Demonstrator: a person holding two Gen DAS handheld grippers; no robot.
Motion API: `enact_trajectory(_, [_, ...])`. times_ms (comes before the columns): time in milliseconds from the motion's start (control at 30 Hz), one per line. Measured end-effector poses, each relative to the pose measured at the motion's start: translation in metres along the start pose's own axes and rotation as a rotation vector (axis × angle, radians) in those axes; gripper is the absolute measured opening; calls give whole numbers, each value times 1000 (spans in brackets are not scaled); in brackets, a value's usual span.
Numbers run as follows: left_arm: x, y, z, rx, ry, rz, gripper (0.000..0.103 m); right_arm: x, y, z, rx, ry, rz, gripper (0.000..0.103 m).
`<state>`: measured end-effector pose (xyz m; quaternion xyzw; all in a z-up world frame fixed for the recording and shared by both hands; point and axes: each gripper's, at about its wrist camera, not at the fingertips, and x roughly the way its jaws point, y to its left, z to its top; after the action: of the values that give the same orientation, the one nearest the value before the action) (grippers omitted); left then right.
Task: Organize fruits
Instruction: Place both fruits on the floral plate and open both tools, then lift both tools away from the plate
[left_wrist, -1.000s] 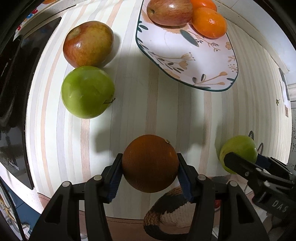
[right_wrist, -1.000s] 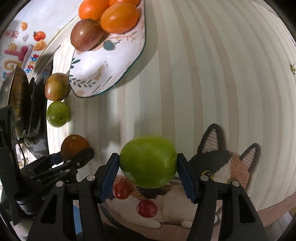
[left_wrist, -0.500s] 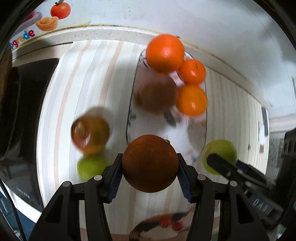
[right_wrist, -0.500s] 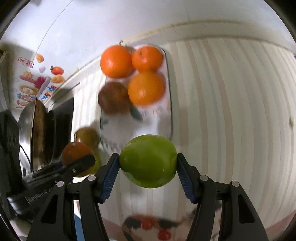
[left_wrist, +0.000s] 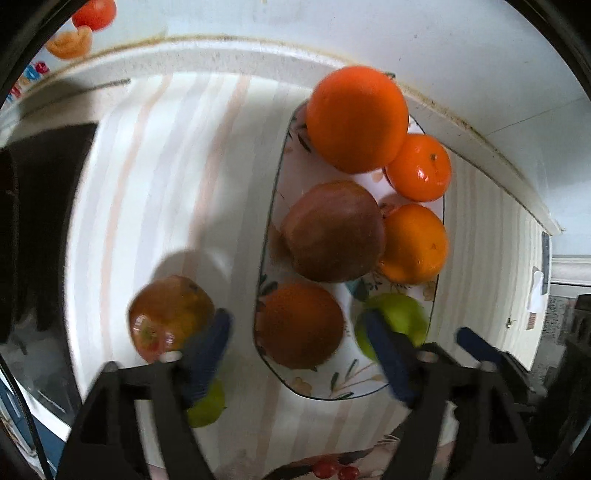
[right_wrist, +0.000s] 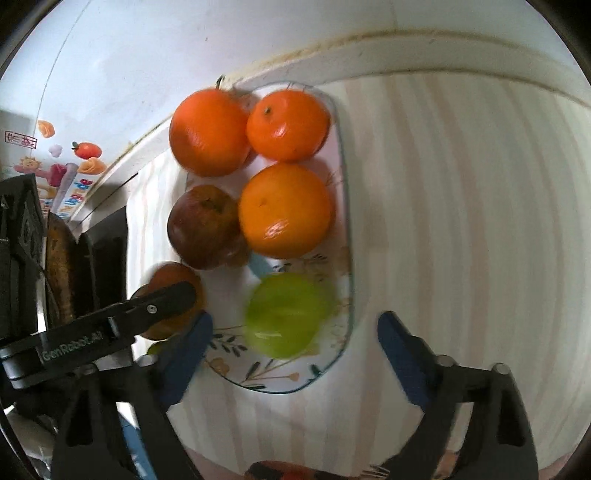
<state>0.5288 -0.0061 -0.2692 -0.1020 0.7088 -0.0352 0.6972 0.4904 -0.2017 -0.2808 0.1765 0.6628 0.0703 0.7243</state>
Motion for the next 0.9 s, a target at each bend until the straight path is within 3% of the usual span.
enact_trajectory(400, [-36,7,-28,48,-110,102,85,-32,11,-17,-58,-61,-186,95])
enact_trajectory(900, [-115,5,-112,111,-367,152,85,-110,45,-89,-139,-226,-269,95])
